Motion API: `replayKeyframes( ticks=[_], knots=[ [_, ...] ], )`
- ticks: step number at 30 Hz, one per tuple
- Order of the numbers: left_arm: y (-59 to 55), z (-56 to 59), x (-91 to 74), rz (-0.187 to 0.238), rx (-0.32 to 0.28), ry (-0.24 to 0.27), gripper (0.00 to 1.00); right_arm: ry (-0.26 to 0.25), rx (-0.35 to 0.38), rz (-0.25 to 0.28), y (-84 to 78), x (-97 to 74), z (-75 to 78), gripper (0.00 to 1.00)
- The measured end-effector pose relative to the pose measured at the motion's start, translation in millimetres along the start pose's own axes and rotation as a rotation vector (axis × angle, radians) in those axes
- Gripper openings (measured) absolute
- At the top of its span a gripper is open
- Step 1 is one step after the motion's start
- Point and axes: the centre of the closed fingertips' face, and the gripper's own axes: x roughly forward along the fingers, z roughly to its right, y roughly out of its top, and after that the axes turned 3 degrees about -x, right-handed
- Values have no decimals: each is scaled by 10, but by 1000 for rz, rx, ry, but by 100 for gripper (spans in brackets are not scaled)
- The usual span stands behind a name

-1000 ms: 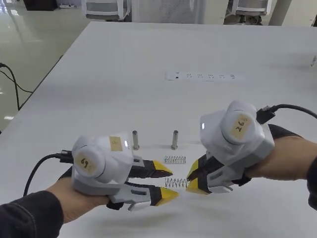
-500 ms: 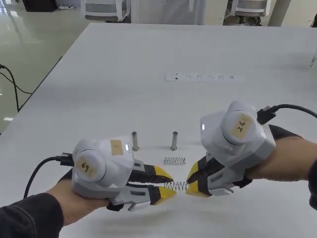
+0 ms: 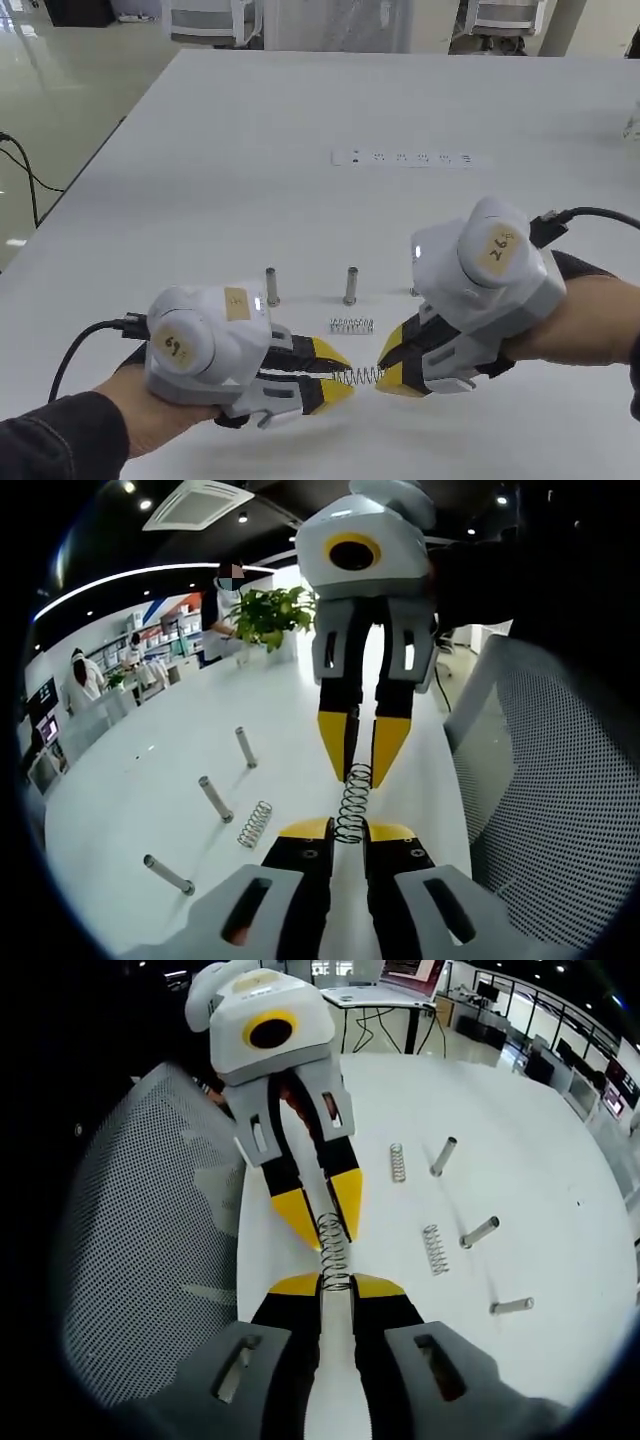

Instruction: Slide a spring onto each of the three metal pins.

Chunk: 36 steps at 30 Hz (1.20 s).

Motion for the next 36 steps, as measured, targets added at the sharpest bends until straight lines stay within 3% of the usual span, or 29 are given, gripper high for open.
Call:
replayKeyframes(
  ticks=[5, 23, 36],
  knots=[
    [-9, 12, 2, -5, 8, -6, 7, 3, 16, 5, -13, 11, 2, 13],
    [105, 38, -15, 36, 11, -14, 7, 18, 12, 5, -38, 73, -13, 14],
    [61, 19, 4, 24, -3, -6, 8, 1, 10, 45, 145, -25, 10, 13]
  ],
)
